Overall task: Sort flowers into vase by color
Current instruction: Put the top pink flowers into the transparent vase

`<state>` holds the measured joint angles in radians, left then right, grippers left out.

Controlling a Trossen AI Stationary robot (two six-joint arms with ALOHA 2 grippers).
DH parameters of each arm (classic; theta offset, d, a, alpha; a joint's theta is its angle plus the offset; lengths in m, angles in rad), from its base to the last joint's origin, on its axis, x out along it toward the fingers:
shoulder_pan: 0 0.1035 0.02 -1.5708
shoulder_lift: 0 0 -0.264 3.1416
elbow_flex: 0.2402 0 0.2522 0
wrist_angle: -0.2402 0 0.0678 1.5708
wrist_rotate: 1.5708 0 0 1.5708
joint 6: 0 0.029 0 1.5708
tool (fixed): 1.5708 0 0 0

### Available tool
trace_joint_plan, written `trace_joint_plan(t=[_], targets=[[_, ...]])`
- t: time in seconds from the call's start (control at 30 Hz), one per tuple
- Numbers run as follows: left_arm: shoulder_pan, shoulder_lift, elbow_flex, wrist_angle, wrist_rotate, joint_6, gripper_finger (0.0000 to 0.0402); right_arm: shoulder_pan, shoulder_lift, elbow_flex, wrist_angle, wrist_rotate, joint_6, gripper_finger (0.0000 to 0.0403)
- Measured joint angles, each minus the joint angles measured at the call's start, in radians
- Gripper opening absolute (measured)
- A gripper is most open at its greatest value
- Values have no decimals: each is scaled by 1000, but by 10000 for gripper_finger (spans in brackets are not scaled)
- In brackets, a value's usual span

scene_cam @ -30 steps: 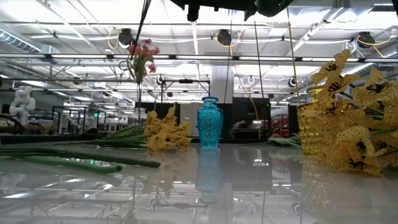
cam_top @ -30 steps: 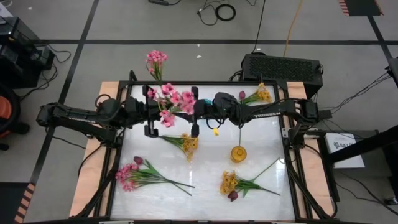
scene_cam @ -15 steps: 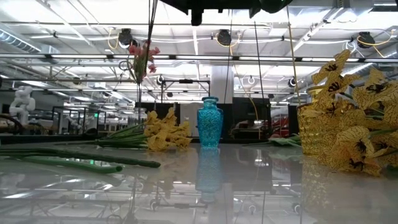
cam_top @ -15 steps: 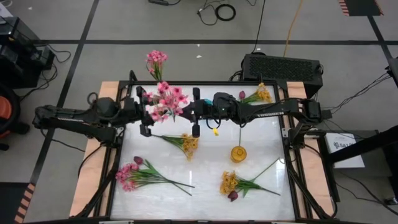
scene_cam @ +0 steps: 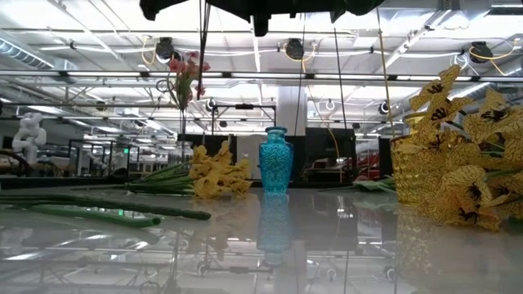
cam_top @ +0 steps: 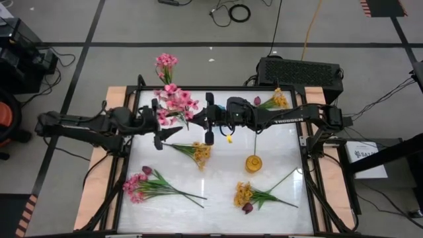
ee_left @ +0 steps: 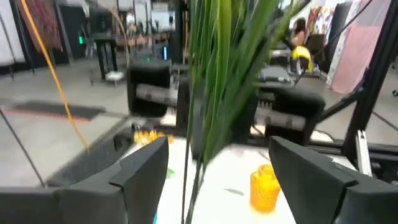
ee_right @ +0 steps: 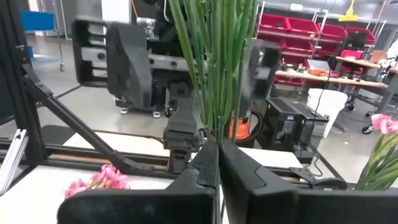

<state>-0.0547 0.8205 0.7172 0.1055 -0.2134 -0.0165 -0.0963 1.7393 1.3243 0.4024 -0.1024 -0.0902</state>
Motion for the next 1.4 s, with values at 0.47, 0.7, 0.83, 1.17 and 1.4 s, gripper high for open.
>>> trace_joint_plan(t=[0.47,0.7,0.83,1.17,1.4], targets=[[1,127,0,228,-100,84,299,0,1,0,-84,-2,0,0],[1,120,0,196,-92,83,232,0,2,0,-92,-3,-2,0],[1,121,0,167,-91,84,177,0,2,0,-94,-3,-4,0],[1,74,0,149,-86,110,24,0,2,0,-102,0,-8,69],[1,-23,0,84,-100,111,35,-2,-56,0,-296,69,-8,135]])
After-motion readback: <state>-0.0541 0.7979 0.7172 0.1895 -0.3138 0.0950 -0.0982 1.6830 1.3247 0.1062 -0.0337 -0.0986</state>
